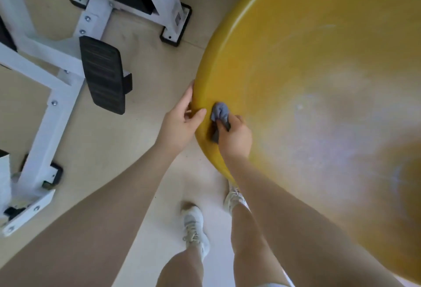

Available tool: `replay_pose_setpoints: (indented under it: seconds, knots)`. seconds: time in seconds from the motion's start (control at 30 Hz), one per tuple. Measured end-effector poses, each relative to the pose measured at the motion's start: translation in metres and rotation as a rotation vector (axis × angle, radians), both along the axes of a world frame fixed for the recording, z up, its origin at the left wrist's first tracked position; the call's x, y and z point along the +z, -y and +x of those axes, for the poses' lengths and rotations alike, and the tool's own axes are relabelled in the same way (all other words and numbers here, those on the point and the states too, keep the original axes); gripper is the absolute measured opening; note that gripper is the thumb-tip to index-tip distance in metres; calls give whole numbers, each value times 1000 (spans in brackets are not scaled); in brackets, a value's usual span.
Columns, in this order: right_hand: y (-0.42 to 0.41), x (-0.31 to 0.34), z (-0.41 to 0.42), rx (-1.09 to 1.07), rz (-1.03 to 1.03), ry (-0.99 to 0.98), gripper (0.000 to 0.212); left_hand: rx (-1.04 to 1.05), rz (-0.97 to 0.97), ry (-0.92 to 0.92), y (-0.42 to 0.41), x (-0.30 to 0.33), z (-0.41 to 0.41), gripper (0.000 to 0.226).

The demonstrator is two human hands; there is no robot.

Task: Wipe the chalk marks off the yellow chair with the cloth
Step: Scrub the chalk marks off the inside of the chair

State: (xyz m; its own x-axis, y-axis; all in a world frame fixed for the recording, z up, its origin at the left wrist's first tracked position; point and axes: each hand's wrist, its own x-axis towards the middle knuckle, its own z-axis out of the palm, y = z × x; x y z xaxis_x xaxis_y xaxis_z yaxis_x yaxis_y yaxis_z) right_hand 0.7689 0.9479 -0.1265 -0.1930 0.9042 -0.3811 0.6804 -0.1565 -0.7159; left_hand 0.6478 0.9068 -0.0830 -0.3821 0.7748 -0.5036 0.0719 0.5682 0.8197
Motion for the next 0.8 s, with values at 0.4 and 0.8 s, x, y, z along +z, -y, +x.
replay_pose_setpoints:
  seconds: [0.4, 0.8]
  knots:
    - [-3, -50, -12, -77, 242, -55, 41, -33, 89, 40, 41, -55, 10, 76]
    - [-19, -78, 2, -12, 625, -128, 42, -21, 537, 57, 30, -107, 12, 53]
